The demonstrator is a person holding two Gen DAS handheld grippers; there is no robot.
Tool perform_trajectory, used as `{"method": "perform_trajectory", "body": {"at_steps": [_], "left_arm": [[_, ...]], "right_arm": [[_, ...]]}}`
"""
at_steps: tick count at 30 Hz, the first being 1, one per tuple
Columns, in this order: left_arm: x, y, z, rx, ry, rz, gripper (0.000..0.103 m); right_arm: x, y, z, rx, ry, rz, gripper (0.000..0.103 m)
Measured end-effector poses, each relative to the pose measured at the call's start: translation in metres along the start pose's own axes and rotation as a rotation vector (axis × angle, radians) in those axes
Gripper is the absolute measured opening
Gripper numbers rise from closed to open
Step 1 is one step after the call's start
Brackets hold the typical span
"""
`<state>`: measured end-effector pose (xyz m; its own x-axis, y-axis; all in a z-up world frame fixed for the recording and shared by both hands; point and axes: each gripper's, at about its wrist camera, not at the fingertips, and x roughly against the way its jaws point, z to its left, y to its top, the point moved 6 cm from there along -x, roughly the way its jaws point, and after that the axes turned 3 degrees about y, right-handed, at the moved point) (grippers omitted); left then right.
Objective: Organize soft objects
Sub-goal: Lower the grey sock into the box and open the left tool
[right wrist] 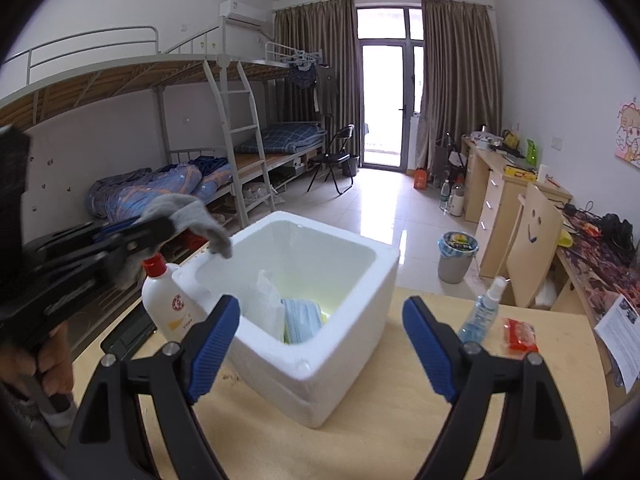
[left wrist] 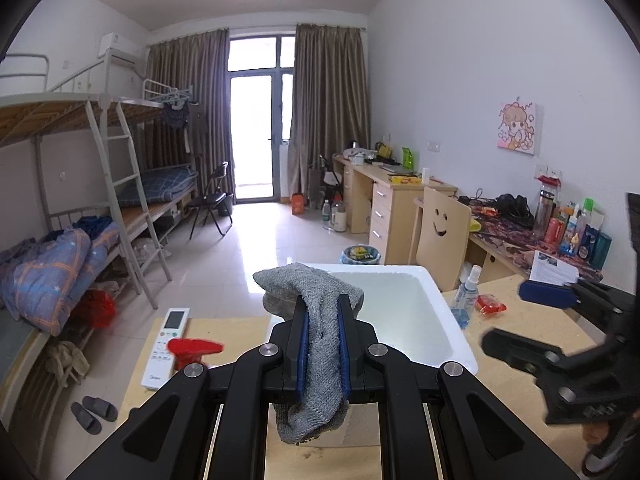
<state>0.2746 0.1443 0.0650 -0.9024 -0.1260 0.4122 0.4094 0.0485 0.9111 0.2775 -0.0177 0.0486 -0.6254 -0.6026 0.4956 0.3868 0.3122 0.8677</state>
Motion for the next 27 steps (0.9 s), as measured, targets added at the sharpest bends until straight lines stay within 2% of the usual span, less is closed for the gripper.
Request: {"method": "perform_trajectory", "body": {"at_steps": [12, 27], "left_arm": [[-0.023, 0.003, -0.020, -0.004, -0.041, 0.025, 0.013], [-0.049, 0.005, -0.030, -0.014, -0.066, 0.067, 0.013]], "right_arm": [[0.027, -0.019, -0.026, -0.073, -0.061, -0.024, 0.087], [0.047, -0.036, -0.038, -0.121, -0.109, -0.040, 0.088]]}}
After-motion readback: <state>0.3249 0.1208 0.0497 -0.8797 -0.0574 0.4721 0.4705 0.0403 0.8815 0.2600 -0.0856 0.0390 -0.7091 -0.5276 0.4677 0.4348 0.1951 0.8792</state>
